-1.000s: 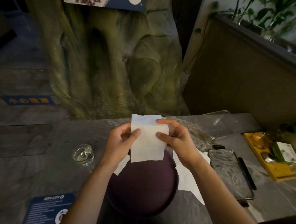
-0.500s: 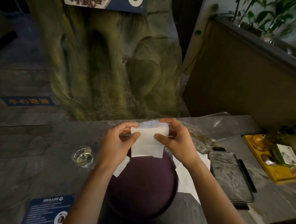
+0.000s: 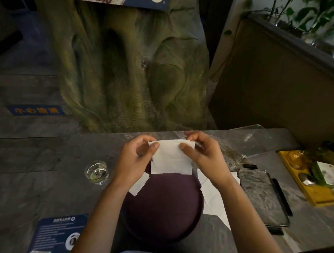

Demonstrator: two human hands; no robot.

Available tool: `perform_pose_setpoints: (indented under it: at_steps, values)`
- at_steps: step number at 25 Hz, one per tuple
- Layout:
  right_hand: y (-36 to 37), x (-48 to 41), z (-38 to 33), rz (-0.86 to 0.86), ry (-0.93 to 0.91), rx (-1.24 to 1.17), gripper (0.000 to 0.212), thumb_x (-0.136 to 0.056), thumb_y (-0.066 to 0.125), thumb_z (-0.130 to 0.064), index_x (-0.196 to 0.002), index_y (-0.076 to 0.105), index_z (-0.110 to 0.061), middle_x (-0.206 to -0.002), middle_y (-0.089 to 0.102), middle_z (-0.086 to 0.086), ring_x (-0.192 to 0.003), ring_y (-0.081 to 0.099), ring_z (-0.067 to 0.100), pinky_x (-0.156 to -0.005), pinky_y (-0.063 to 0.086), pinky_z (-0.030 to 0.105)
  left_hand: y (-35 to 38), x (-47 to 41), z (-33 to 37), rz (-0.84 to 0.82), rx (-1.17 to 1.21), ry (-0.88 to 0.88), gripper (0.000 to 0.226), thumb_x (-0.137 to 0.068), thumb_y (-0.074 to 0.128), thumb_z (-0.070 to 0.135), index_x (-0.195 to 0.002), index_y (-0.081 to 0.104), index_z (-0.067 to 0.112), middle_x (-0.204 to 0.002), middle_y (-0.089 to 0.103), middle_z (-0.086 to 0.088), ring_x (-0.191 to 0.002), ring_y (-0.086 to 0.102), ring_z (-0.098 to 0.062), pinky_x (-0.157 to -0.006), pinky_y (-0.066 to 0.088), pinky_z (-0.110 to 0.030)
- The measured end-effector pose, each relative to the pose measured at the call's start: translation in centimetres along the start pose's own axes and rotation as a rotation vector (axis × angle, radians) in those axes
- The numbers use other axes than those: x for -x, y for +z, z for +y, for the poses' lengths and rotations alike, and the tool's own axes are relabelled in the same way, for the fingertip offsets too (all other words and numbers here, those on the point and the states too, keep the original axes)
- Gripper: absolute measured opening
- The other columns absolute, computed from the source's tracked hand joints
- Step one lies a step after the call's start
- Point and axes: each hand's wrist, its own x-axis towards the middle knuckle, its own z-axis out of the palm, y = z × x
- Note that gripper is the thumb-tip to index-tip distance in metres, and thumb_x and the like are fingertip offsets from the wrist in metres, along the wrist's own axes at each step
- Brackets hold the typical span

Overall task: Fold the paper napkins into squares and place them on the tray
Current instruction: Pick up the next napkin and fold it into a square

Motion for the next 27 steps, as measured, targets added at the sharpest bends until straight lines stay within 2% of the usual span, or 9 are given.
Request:
perform_pose_setpoints:
  at_steps: [3,6,8,11,13,16,19,21,27]
  values:
    - [-0.1,0.5,-0.8,-0.055,0.069,-0.258,0.015,-0.089,0.066,-0.010,-0.099,0.055,-0.010,-0.071,0.058,0.006,-0.070,0.057,0.020,-0.058,0.048,0.027,0.2,0.3,0.4,-0.023,0.094,-0.041,0.009,-0.090,0.066,0.018,-0.090,0.065,0.027,-0.079,0.073,-0.001,-0.072,0.066,-0.008,-0.064,0.049,-0.021]
    - [-0.2,0.8,-0.7,-0.145,0.143,-0.265,0.035,-0.089,0.066,-0.006,-0.121,0.055,-0.016,-0.062,0.058,0.002,-0.063,0.061,0.018,-0.056,0.050,0.025,0.3,0.5,0.6,-0.035,0.156,-0.040,0.015,-0.090,0.064,0.016,-0.098,0.064,0.029,-0.067,0.068,-0.001,-0.062,0.057,-0.005,-0.057,0.043,-0.020]
    - [-0.1,0.9,-0.5,-0.139,0.151,-0.246,0.039,-0.090,0.064,-0.005,-0.125,0.056,-0.019,-0.058,0.054,0.007,-0.059,0.058,0.022,-0.055,0.050,0.029,0.3,0.6,0.7,-0.037,0.193,-0.059,0.019,-0.090,0.065,0.016,-0.103,0.062,0.029,-0.072,0.069,-0.001,-0.066,0.060,-0.006,-0.060,0.046,-0.021]
    - [0.0,0.9,-0.6,-0.032,0.184,-0.348,0.035,-0.090,0.064,-0.004,-0.122,0.058,-0.017,-0.076,0.067,0.016,-0.074,0.067,0.032,-0.065,0.057,0.041,0.5,0.7,0.5,-0.105,0.416,-0.242,0.053,-0.076,0.075,0.023,-0.124,0.053,0.030,-0.099,0.074,-0.008,-0.088,0.070,-0.018,-0.072,0.055,-0.031]
    - [0.2,0.8,-0.8,0.022,0.206,-0.398,0.033,-0.090,0.064,-0.004,-0.120,0.058,-0.014,-0.086,0.071,0.013,-0.080,0.071,0.026,-0.065,0.059,0.034,0.5,0.8,0.6,-0.160,0.488,-0.348,0.068,-0.070,0.077,0.020,-0.130,0.048,0.029,-0.105,0.074,-0.008,-0.095,0.071,-0.021,-0.071,0.057,-0.032]
    - [0.1,0.8,-1.0,0.004,0.272,-0.533,0.033,-0.088,0.065,-0.005,-0.120,0.055,-0.007,-0.094,0.073,0.015,-0.084,0.073,0.026,-0.064,0.059,0.031,0.6,0.9,0.7,-0.200,0.375,-0.321,0.046,-0.082,0.071,0.006,-0.124,0.057,0.018,-0.105,0.075,-0.006,-0.096,0.072,-0.023,-0.074,0.059,-0.035]
    - [0.1,1.1,-0.6,-0.126,0.338,-0.528,0.037,-0.085,0.067,-0.002,-0.120,0.055,-0.003,-0.107,0.073,0.019,-0.096,0.072,0.032,-0.076,0.061,0.039,0.6,0.7,0.3,-0.141,0.360,-0.320,0.029,-0.085,0.068,0.002,-0.112,0.065,0.013,-0.105,0.075,-0.007,-0.097,0.072,-0.025,-0.084,0.057,-0.042]
    - [0.1,1.4,-0.1,-0.178,0.335,-0.476,0.036,-0.086,0.066,0.001,-0.121,0.057,-0.002,-0.109,0.072,0.021,-0.101,0.070,0.035,-0.083,0.060,0.044,0.5,0.7,0.2,-0.133,0.369,-0.323,0.028,-0.085,0.067,0.002,-0.111,0.065,0.011,-0.106,0.074,-0.009,-0.097,0.072,-0.025,-0.084,0.057,-0.041]
    - [0.2,1.4,0.5,-0.086,0.281,-0.535,0.031,-0.088,0.058,0.009,-0.119,0.058,0.004,-0.107,0.069,0.030,-0.090,0.071,0.036,-0.073,0.061,0.040,0.3,1.2,-0.1,-0.250,0.358,-0.295,0.035,-0.087,0.064,-0.001,-0.117,0.059,0.016,-0.102,0.075,-0.009,-0.091,0.073,-0.023,-0.076,0.060,-0.037]
